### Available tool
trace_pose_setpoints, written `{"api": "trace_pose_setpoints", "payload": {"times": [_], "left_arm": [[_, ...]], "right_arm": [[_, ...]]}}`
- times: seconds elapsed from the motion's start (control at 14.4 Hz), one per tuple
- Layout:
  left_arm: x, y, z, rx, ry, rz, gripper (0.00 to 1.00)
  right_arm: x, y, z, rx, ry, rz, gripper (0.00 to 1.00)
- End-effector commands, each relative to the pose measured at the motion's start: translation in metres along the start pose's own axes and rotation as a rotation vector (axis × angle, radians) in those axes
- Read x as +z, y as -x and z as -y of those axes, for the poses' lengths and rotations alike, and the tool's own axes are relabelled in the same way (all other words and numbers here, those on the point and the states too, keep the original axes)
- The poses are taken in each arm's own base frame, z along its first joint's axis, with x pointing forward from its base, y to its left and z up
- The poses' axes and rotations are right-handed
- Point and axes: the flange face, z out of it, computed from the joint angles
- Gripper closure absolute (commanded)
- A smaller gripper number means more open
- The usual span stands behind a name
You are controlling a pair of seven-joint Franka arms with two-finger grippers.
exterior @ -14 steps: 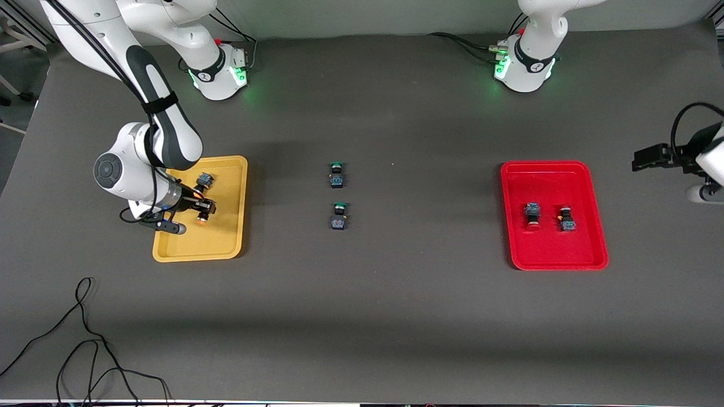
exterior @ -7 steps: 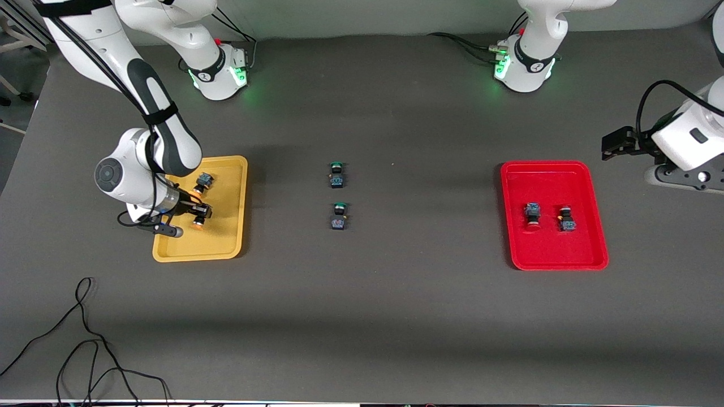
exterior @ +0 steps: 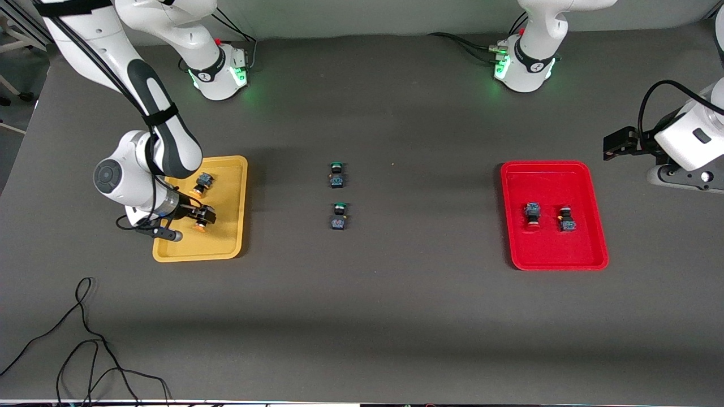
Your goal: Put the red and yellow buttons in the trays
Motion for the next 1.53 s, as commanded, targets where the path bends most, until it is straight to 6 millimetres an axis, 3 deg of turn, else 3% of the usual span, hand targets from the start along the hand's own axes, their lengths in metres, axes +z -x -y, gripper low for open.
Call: {"api": "trace_pose_setpoints", "payload": {"times": [0.0,0.14,0.21,0.49,0.77,0.97,1.46], "left_arm": [[-0.004,0.005,-0.003,-0.070,0.004,-0.016,0.00],[-0.006,0.005,-0.004,-0.099,0.004,-0.025,0.00],[-0.007,0.005,-0.004,-0.110,0.004,-0.028,0.00],[-0.008,0.005,-0.005,-0.114,0.005,-0.033,0.00],[-0.008,0.005,-0.005,-0.114,0.007,-0.034,0.00],[-0.012,0.008,-0.005,-0.114,0.007,-0.043,0.00],[-0.010,0.007,-0.006,-0.110,0.005,-0.045,0.00]], "right_arm": [[-0.065,-0.006,0.002,-0.007,-0.055,-0.082,0.00],[-0.100,-0.017,-0.002,-0.007,-0.078,-0.107,0.00],[-0.121,-0.019,0.007,-0.035,-0.080,-0.086,0.00],[-0.223,-0.030,0.016,-0.128,-0.009,-0.022,0.00],[-0.298,-0.014,0.008,-0.154,0.006,-0.048,0.00],[-0.330,0.007,0.016,-0.200,0.061,-0.082,0.00],[-0.360,0.015,0.022,-0.228,0.093,-0.114,0.00]]}}
